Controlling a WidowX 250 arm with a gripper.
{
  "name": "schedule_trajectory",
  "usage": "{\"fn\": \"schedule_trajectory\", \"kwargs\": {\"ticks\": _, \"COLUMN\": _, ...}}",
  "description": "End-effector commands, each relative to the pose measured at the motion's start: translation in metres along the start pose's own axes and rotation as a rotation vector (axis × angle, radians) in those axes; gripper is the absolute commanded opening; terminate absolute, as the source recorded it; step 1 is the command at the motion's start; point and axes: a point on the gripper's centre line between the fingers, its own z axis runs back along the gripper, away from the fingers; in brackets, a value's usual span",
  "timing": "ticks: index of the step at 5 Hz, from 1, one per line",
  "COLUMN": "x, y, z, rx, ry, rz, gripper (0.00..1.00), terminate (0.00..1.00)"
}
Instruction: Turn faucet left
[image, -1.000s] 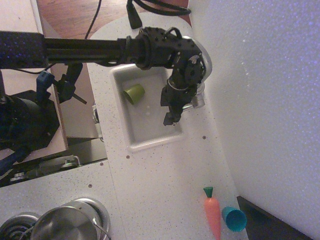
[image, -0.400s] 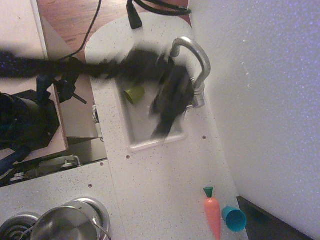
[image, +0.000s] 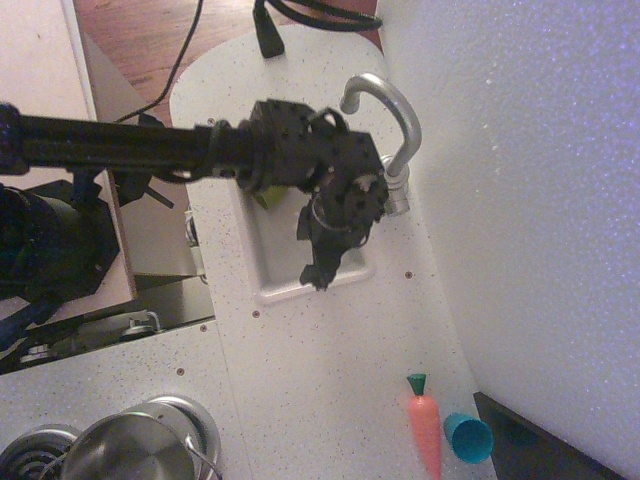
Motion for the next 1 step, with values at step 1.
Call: {"fn": "schedule_trajectory", "kwargs": {"ticks": 1, "x": 0.0, "y": -0.0048, "z": 0.0188, "rx": 0.002, "ry": -0.055, "rz": -0.005, "gripper": 1.0, "terminate": 1.0}}
